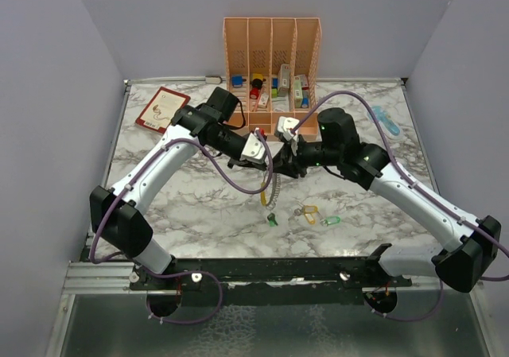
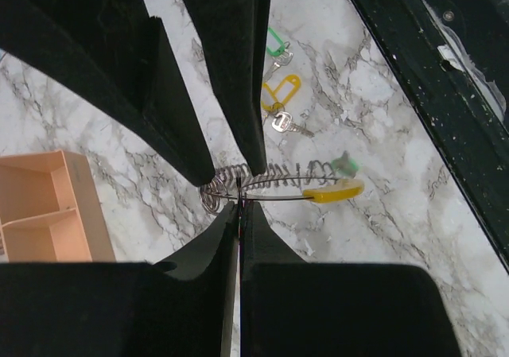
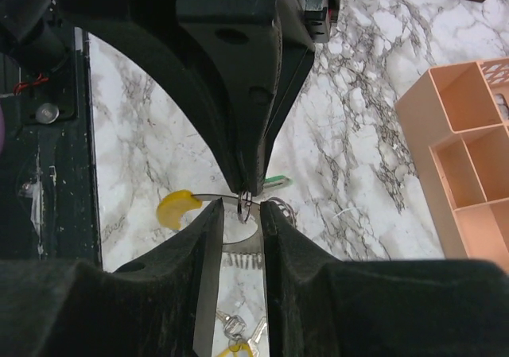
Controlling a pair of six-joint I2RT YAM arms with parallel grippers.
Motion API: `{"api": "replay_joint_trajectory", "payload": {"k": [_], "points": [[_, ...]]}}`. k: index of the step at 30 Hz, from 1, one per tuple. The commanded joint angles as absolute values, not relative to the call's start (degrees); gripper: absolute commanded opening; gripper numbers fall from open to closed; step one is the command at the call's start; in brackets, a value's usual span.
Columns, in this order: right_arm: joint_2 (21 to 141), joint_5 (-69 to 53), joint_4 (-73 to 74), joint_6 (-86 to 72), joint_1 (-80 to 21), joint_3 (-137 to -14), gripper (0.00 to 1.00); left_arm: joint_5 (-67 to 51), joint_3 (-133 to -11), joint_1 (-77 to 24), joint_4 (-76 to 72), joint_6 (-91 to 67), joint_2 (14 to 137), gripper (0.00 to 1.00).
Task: Put the keys on the keyring
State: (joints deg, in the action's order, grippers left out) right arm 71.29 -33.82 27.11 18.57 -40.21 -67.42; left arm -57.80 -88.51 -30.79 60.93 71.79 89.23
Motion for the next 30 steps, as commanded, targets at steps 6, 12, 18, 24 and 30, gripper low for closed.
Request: {"api": "replay_joint_trajectory", "payload": {"k": [6, 12, 18, 24, 30], "points": [[73.3, -35.1, 23.6, 19.5, -41.4, -68.1, 0.23, -58.6, -90.3, -31.5, 62.1, 72.3, 89.3, 0.00], [73.1, -34.3, 23.9, 19.2, -42.0, -67.3, 0.23, -58.8, -90.3, -31.5, 61.3, 71.3, 89.3, 0.00], [73.9, -33.7, 24.1, 19.2, -42.3, -67.0, 0.23, -58.9, -90.7, -31.6, 61.1, 70.4, 89.0, 0.00], [73.9, -32.4, 24.7, 19.0, -42.4, -66.8, 0.23, -59.6, -91.0, -31.6, 61.8, 70.1, 88.6, 0.00], [74.1, -31.3, 24.5, 18.5, -42.4, -66.6, 0.11, -60.2, -91.2, -31.6, 62.1, 70.0, 88.4, 0.00]]}}
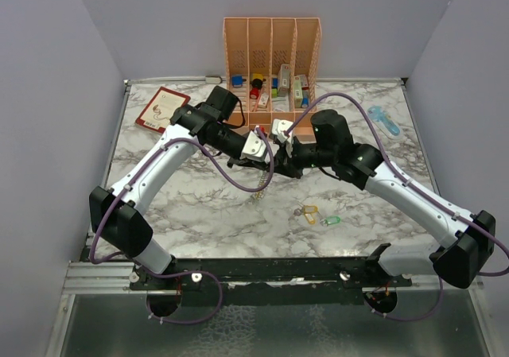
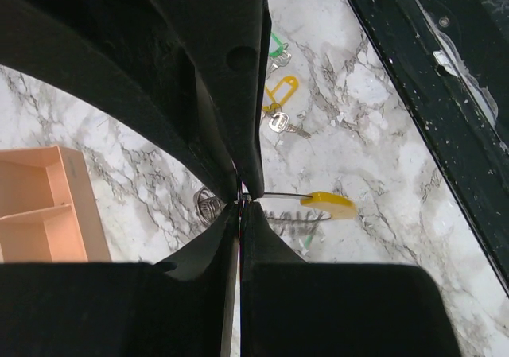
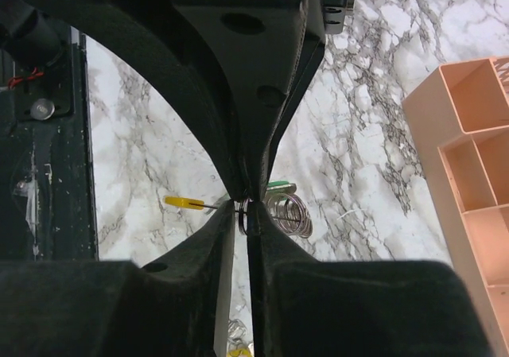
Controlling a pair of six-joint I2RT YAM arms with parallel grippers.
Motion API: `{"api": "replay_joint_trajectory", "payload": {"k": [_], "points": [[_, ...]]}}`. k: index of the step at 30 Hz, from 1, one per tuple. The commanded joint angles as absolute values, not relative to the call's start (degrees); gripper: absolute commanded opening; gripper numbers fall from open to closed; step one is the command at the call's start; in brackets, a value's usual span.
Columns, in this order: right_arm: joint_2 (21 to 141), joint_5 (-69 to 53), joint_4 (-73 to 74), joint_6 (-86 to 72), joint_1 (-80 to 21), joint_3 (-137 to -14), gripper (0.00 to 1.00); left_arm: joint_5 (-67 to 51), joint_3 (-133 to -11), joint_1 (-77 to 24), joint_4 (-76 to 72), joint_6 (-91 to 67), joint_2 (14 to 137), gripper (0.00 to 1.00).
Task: Put the keys on the keyring
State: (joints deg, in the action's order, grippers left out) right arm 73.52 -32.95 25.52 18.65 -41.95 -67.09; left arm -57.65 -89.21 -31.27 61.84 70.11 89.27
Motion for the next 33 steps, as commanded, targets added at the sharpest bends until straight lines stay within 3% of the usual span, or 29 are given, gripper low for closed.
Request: {"api": "replay_joint_trajectory", "payload": {"k": [1, 9, 16, 29, 33], "points": [[74.1, -31.3, 24.5, 18.3, -42.4, -66.6, 0.10, -60.2, -91.2, -31.6, 62.1, 70.0, 88.3, 0.00], [72.7, -29.5, 22.3, 15.8, -42.4, -65.5, 0.01, -60.1, -90.5, -31.6, 61.5, 69.6, 87.7, 0.01], [69.5, -26.0, 19.7, 10.2, -42.4, -62.8, 0.02, -58.4, -89.5, -31.6, 58.5, 67.8, 87.7, 0.32], [65.4, -21.3, 15.2, -1.4, -42.4, -61.7, 0.01, -54.4, -82.7, -31.6, 48.6, 67.7, 84.3, 0.33], [65.1, -21.7, 14.2, -3.4, -42.4, -61.6, 0.01, -52.8, -78.5, -31.6, 39.4, 63.6, 81.7, 0.33]]}}
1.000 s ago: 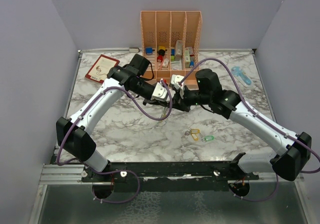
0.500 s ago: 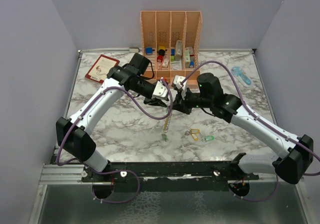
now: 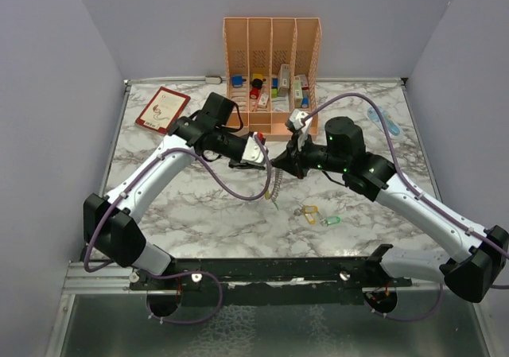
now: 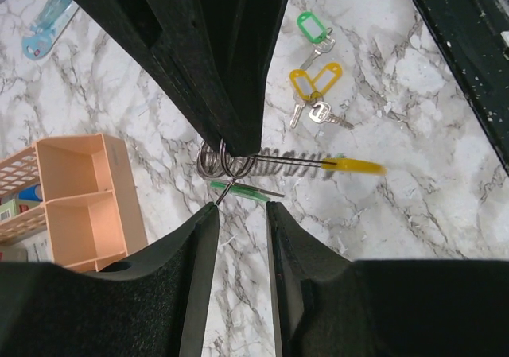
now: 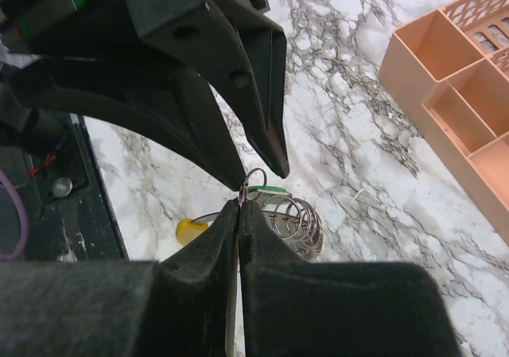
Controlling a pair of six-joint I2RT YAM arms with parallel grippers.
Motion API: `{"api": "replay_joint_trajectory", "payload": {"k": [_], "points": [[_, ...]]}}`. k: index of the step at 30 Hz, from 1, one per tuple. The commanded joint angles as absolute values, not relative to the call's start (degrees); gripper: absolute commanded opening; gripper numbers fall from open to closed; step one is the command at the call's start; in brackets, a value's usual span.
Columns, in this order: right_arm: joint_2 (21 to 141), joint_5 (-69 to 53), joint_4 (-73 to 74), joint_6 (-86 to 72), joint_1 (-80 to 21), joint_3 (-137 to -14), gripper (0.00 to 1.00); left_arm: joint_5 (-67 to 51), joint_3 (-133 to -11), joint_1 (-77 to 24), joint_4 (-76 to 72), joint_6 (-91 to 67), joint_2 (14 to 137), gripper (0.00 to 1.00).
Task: Put the keys on the keyring
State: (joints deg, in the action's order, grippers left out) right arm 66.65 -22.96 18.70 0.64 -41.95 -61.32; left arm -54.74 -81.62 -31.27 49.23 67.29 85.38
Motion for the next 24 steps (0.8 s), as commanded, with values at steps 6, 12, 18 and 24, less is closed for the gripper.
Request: {"api": "replay_joint_trajectory", "payload": {"k": [6, 12, 18, 24], "points": [[65.0, -21.6, 13.0, -5.9, -42.3, -60.8, 0.02, -52.0, -72.6, -31.6, 27.1, 59.7, 78.5, 0.33], [64.9, -21.2, 12.1, -8.1, -42.4, -59.9, 0.01, -52.6, -72.4, -31.6, 26.3, 59.4, 78.2, 0.32], [65.0, -19.1, 11.1, -11.1, -42.3, -59.7, 0.01, -54.2, -71.7, -31.6, 26.2, 59.4, 77.8, 0.20], [65.0, -15.9, 10.5, -13.5, -42.4, -59.8, 0.01, -55.2, -70.7, -31.6, 26.3, 59.5, 77.0, 0.02]]}}
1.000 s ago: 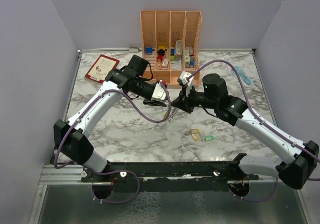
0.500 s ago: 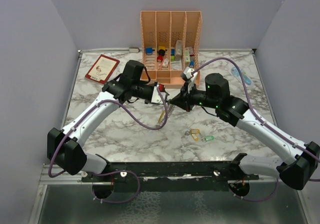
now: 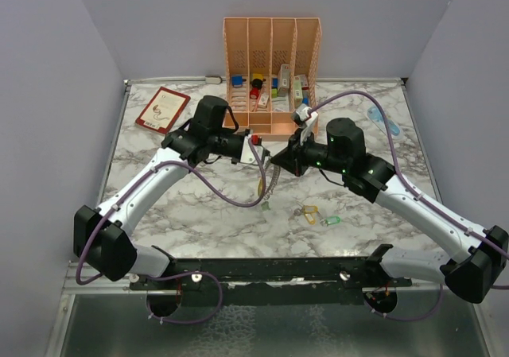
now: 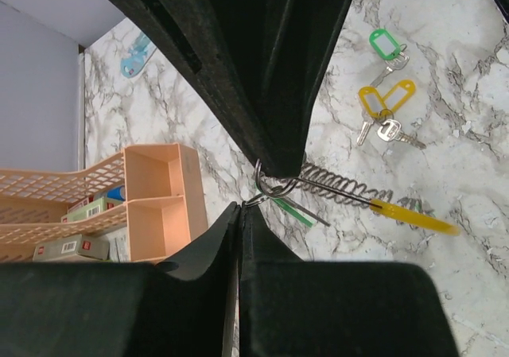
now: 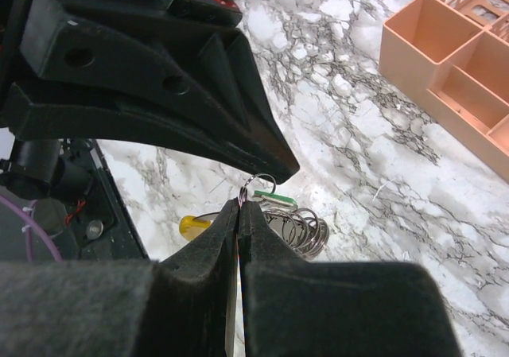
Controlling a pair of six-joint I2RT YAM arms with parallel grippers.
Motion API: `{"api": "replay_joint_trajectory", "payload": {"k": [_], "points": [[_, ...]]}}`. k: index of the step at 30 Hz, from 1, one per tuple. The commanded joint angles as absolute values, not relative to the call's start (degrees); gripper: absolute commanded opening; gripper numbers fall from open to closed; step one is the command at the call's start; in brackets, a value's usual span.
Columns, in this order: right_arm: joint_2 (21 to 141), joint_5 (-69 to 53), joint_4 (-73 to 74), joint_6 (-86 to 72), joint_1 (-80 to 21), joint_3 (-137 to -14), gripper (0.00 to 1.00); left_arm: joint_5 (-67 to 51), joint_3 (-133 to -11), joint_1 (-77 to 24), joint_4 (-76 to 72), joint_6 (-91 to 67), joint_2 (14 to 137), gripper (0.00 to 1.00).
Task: Put the keys on the keyring
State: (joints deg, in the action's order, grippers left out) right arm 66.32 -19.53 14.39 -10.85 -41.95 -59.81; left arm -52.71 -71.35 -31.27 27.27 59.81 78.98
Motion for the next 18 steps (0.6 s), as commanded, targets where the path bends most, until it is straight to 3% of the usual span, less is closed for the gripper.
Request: {"api": "replay_joint_trajectory", "payload": {"k": [1, 12, 16, 18], "points": [[65.0, -15.3, 10.5, -14.0, -42.4, -59.7, 0.01, -55.4, -70.6, -31.6, 26.4, 59.7, 77.0, 0.00], [64.6, -12.6, 10.3, -16.9, -42.4, -59.7, 0.02, -55.8, -68.0, -31.6, 22.3, 58.8, 75.4, 0.00], [64.4, -12.1, 11.3, -16.8, -42.3, -59.7, 0.01, -54.4, -67.6, -31.6, 21.1, 59.3, 75.3, 0.24], [64.4, -11.9, 11.6, -16.7, -42.3, -59.8, 0.01, -54.8, -67.8, -31.6, 20.9, 59.2, 75.3, 0.30]]}}
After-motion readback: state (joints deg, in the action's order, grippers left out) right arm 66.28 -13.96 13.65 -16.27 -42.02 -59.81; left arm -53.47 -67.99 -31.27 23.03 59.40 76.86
